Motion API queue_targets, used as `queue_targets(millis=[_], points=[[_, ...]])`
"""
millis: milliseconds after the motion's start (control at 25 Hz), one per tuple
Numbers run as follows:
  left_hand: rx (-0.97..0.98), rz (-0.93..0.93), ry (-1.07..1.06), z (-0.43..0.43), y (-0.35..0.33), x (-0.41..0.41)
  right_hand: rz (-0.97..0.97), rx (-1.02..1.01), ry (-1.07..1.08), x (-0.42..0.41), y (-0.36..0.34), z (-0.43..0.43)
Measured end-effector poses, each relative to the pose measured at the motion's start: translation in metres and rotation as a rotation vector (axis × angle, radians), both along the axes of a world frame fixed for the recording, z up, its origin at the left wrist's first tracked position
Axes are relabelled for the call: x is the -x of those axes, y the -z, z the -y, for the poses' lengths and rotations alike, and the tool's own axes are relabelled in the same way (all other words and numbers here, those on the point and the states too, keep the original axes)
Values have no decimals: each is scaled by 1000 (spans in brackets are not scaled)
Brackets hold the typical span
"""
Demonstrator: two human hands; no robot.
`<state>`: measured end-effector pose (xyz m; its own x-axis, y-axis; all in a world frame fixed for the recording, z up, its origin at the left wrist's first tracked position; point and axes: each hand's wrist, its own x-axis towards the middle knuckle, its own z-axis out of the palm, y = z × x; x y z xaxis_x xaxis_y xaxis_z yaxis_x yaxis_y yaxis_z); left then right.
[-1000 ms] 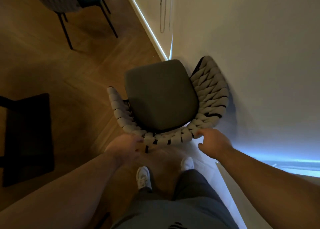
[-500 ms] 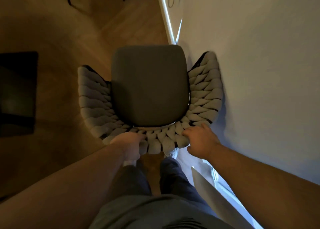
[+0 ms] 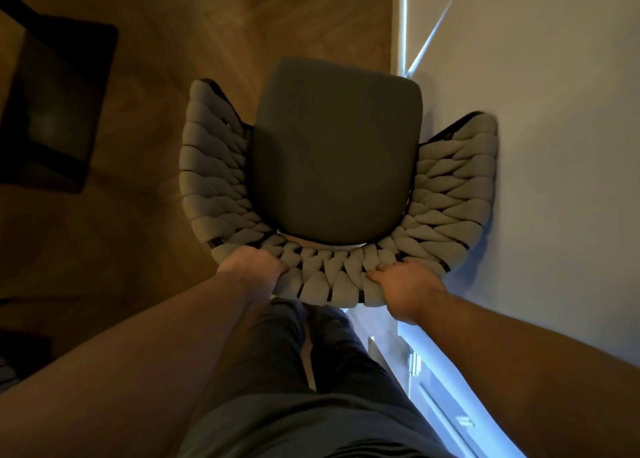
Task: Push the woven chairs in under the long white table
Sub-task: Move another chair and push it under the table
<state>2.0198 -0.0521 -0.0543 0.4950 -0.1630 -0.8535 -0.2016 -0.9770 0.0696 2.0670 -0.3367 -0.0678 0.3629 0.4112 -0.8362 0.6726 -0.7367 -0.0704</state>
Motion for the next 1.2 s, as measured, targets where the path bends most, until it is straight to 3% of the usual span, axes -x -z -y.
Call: queue_targets(millis=[200,560,840,1200], points=[[-1,86,20,-29,-9,-5,9,-25,15,-7,-8,-26],[-23,88,-216,-128,-25,-9,35,-64,-60,-56,-34,-136],[-36,79,-487,-185,-42,0,9,-100,-282,-107,-41,-221],[-48,26,-847,-206,-52,-1,-10,-114,-749,-188,-54,-330]])
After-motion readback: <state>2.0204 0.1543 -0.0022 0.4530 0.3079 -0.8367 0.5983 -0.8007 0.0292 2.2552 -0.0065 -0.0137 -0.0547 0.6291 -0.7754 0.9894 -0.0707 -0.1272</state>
